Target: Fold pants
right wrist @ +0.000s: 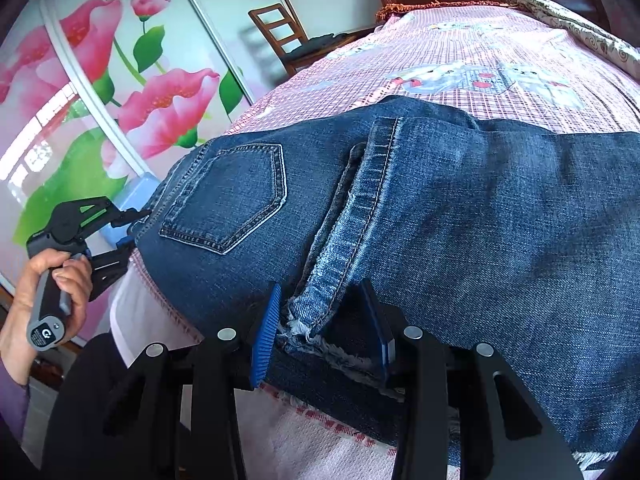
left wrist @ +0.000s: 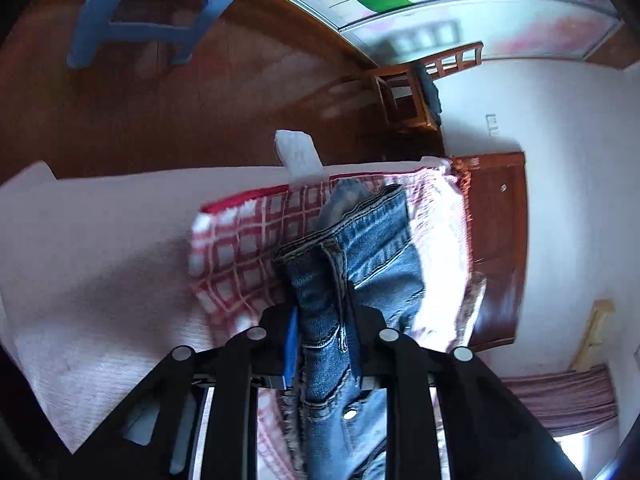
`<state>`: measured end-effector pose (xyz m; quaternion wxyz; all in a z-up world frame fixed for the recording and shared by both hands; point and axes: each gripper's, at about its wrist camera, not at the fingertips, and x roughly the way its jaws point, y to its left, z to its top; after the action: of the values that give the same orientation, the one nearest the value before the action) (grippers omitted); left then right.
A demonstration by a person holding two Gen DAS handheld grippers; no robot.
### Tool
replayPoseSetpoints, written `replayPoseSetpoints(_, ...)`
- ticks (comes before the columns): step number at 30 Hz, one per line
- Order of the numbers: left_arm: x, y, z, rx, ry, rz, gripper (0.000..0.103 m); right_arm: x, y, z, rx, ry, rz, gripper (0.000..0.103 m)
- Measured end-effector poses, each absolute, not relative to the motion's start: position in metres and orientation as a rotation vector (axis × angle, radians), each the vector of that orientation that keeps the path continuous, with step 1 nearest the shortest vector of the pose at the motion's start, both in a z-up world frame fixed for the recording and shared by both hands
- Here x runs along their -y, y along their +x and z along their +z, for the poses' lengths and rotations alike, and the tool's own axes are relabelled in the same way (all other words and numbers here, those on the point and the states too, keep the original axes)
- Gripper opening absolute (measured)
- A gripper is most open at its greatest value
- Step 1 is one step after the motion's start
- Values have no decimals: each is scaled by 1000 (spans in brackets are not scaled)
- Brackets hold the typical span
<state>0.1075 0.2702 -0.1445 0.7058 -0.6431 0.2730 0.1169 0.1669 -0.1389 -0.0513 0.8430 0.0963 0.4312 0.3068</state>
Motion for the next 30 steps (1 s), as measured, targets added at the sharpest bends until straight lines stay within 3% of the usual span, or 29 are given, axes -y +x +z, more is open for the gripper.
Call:
replayPoseSetpoints(3, -263, 105, -129, -556, -1376, 217, 15, 141, 170, -51, -924, 229, 653, 40)
replayPoseSetpoints(6, -254, 108, -99, -513, -1300, 156, 14, 144, 174, -48, -939, 272, 675, 49)
replayPoseSetpoints(8, -245, 110, -76, -486, -1244, 117, 13, 148, 176, -44, -950, 335, 691, 62)
replayPoseSetpoints(15, -170, 130, 8, -438, -996, -94, 13, 227, 167, -22, -831, 707, 667, 62)
replayPoseSetpoints(19, -102, 134, 40, -454, -824, -259, 13, 295, 157, -25, -781, 928, 620, 70)
replayPoseSetpoints(24, -7, 130, 44, -523, -618, -435, 13, 377, 140, -35, -670, 1155, 537, 71)
replayPoseSetpoints(30, 89, 125, -5, -684, -386, -543, 13, 434, 117, -45, -602, 1222, 436, 71)
